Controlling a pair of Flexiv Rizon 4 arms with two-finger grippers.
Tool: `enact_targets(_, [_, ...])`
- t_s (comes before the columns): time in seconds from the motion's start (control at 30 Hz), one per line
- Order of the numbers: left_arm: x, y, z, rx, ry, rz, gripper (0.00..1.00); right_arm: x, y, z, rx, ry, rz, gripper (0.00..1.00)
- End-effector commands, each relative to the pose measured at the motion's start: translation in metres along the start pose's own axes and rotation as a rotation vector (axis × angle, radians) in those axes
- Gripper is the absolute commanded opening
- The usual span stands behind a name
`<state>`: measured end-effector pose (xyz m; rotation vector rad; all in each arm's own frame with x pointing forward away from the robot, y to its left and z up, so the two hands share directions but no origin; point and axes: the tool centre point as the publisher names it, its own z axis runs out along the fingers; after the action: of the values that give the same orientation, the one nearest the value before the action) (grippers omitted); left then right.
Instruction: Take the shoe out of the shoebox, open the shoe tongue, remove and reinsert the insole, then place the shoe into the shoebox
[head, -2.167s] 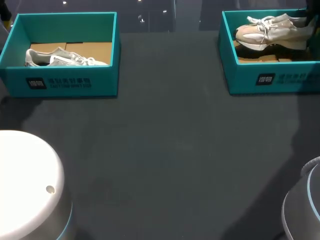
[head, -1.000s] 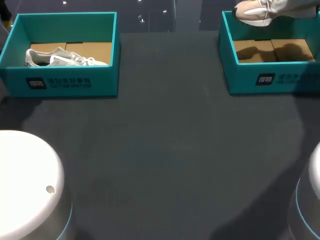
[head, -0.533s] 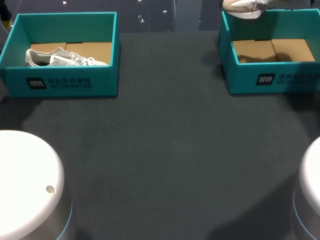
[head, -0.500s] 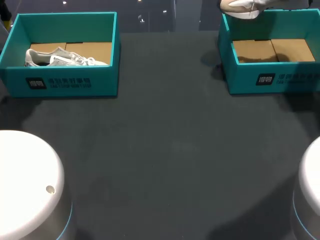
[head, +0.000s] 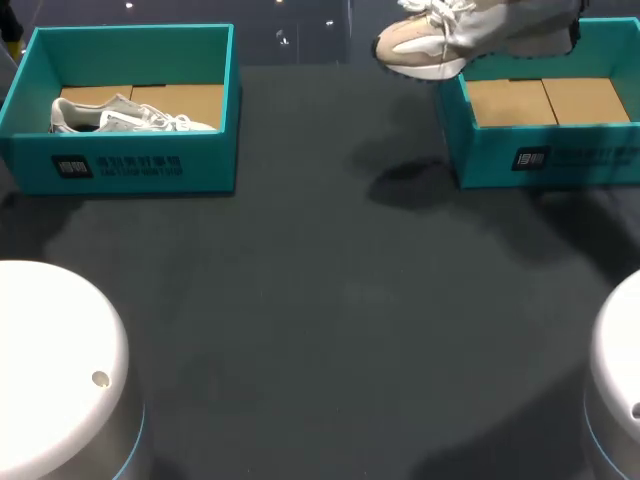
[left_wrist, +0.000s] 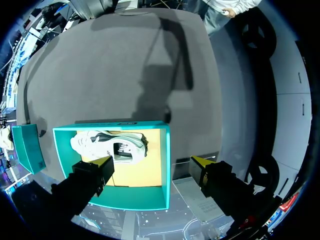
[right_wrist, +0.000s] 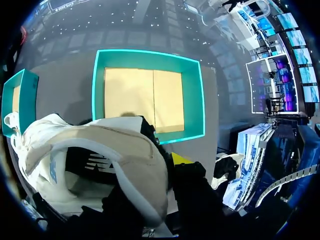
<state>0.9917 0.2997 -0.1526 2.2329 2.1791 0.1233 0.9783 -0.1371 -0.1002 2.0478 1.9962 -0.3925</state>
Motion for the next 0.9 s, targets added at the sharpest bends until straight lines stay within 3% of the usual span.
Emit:
enact_targets(0.03, [0.0,-0.002,-0.001,-0.003,0.001,0.001,1.0,0.022,-0.067,-0.004,-0.108,-0.031,0.0,0.0])
enact_targets(0.37, [0.0,-0.002,-0.001,-0.003,0.001,0.001,1.0,0.066,-0.139,0.007,-0.152,-0.008,0.002,0.0])
enact_targets(0.9, [0.0,-0.002,-0.001,-0.003,0.001,0.001,1.0,0.131,-0.203,0.026,-0.137,0.002,0.064,0.0])
